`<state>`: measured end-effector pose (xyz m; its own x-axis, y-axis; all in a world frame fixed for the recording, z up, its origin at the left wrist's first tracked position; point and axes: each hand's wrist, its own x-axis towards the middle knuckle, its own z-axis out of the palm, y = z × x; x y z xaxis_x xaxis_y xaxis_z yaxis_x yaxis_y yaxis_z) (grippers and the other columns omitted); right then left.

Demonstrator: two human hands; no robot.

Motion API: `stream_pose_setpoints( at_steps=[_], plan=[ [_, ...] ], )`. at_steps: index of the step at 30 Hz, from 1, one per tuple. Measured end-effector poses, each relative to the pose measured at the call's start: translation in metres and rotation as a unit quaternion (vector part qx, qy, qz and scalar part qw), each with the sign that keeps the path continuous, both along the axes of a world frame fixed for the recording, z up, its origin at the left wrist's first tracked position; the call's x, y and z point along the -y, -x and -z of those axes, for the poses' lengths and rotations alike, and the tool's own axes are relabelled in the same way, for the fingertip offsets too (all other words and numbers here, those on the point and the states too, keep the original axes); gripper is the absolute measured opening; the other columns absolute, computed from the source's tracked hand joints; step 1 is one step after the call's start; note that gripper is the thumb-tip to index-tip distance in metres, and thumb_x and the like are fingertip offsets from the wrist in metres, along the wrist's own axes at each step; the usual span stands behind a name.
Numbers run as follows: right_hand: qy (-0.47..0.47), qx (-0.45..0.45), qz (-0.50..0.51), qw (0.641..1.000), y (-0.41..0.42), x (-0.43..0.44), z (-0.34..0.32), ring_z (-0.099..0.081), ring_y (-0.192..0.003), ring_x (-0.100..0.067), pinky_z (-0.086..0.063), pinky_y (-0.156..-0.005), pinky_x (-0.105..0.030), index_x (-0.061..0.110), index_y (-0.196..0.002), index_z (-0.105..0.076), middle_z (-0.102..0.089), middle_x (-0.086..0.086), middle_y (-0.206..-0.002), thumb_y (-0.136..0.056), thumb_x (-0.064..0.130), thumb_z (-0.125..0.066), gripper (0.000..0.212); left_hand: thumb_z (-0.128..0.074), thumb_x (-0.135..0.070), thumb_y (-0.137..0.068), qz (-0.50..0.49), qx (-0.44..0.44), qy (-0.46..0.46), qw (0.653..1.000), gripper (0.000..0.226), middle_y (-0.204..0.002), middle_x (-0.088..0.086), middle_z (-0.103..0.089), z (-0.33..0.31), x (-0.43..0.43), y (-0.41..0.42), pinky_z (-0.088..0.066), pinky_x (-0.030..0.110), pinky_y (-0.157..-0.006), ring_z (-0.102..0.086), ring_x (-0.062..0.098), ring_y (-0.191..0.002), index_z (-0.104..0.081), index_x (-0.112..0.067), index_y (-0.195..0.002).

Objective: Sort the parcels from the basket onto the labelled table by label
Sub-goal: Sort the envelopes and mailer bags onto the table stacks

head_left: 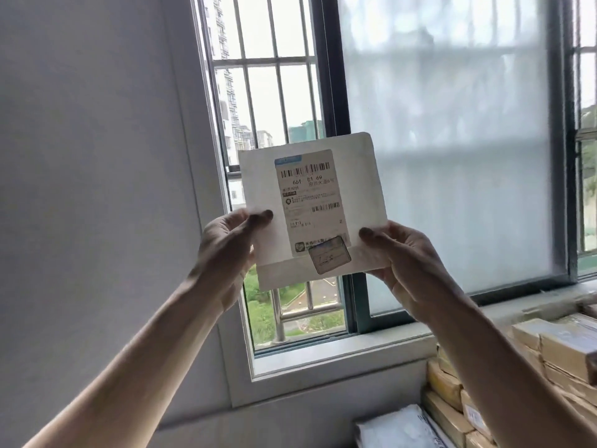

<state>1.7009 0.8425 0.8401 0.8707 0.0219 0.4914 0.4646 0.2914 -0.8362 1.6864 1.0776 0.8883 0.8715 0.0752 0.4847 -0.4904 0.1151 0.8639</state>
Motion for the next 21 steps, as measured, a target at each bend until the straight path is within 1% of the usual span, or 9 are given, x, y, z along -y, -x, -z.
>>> stream_pose_setpoints(
  at_steps=[4,6,8,10,13,15,17,19,21],
  plan=[
    [-0.011,-0.023,0.003,1.000,0.015,0.009,0.044,-0.068,-0.098,-0.031,-0.057,-0.096,-0.045,0.003,-0.101,-0.067,-0.074,-0.021,-0.109,-0.077,0.026,-0.080,0.035,-0.066,-0.013,-0.097,-0.008,-0.043,-0.025,0.999,0.005,-0.112,0.010,-0.077,0.035,0.004,0.015,-0.059,0.041,-0.091,-0.070,0.019,-0.099,-0.070,-0.011,-0.099],
    [-0.029,-0.036,0.005,0.999,0.027,0.012,0.074,-0.068,-0.092,-0.029,-0.058,-0.086,-0.039,0.001,-0.096,-0.069,-0.074,-0.023,-0.102,-0.076,0.030,-0.089,0.041,-0.063,-0.012,-0.099,0.002,-0.051,-0.018,0.999,0.006,-0.101,0.006,-0.078,0.058,0.010,0.026,-0.059,0.028,-0.075,-0.071,0.010,-0.083,-0.069,-0.010,-0.100],
    [-0.055,-0.056,0.017,0.997,0.047,0.015,0.103,-0.071,-0.083,-0.024,-0.060,-0.074,-0.031,0.004,-0.093,-0.071,-0.075,-0.019,-0.094,-0.077,0.026,-0.089,0.032,-0.060,-0.009,-0.101,0.003,-0.065,-0.013,0.998,0.010,-0.088,0.001,-0.077,0.085,0.018,0.041,-0.055,0.018,-0.061,-0.069,0.004,-0.069,-0.067,-0.009,-0.094],
    [-0.065,-0.076,0.029,0.995,0.072,0.019,0.136,-0.073,-0.087,-0.027,-0.062,-0.076,-0.036,0.007,-0.097,-0.072,-0.075,-0.022,-0.100,-0.079,0.024,-0.081,0.027,-0.059,-0.009,-0.102,0.015,-0.095,-0.013,0.995,0.015,-0.092,0.004,-0.078,0.122,0.024,0.059,-0.059,0.023,-0.067,-0.071,0.010,-0.077,-0.067,-0.010,-0.089],
    [-0.071,-0.120,0.053,0.989,0.119,0.027,0.192,-0.074,-0.089,-0.027,-0.062,-0.077,-0.036,0.013,-0.097,-0.075,-0.076,-0.019,-0.102,-0.092,0.009,-0.067,0.010,-0.061,-0.012,-0.100,0.046,-0.154,-0.015,0.987,0.017,-0.108,0.016,-0.077,0.186,0.029,0.091,-0.058,0.044,-0.090,-0.071,0.021,-0.091,-0.072,-0.013,-0.086],
    [-0.056,-0.178,0.074,0.980,0.160,0.031,0.234,-0.074,-0.088,-0.030,-0.062,-0.079,-0.040,0.016,-0.093,-0.077,-0.076,-0.019,-0.101,-0.097,-0.001,-0.059,0.025,-0.061,-0.011,-0.099,0.056,-0.197,-0.027,0.978,0.020,-0.106,0.016,-0.077,0.232,0.032,0.117,-0.060,0.038,-0.084,-0.071,0.021,-0.088,-0.076,-0.012,-0.086],
    [-0.029,-0.239,0.100,0.965,0.206,0.038,0.274,-0.074,-0.097,-0.038,-0.058,-0.092,-0.048,0.009,-0.102,-0.075,-0.075,-0.024,-0.106,-0.097,0.000,-0.059,0.018,-0.062,-0.009,-0.098,0.061,-0.238,-0.042,0.968,0.015,-0.104,0.019,-0.077,0.275,0.037,0.148,-0.061,0.037,-0.079,-0.071,0.025,-0.088,-0.074,0.000,-0.095],
    [-0.015,-0.291,0.114,0.950,0.250,0.044,0.309,-0.072,-0.104,-0.044,-0.055,-0.098,-0.054,0.001,-0.107,-0.072,-0.075,-0.025,-0.107,-0.094,0.008,-0.068,0.015,-0.064,-0.009,-0.097,0.068,-0.277,-0.051,0.957,0.017,-0.103,0.021,-0.077,0.314,0.040,0.180,-0.059,0.043,-0.084,-0.071,0.029,-0.089,-0.071,0.005,-0.099],
    [0.016,-0.338,0.129,0.932,0.293,0.046,0.338,-0.070,-0.106,-0.046,-0.051,-0.103,-0.060,0.006,-0.102,-0.075,-0.076,-0.023,-0.106,-0.089,0.017,-0.075,0.017,-0.065,-0.011,-0.097,0.077,-0.311,-0.064,0.945,0.016,-0.102,0.020,-0.077,0.347,0.043,0.209,-0.058,0.053,-0.091,-0.072,0.032,-0.091,-0.072,0.003,-0.097]
  ],
)
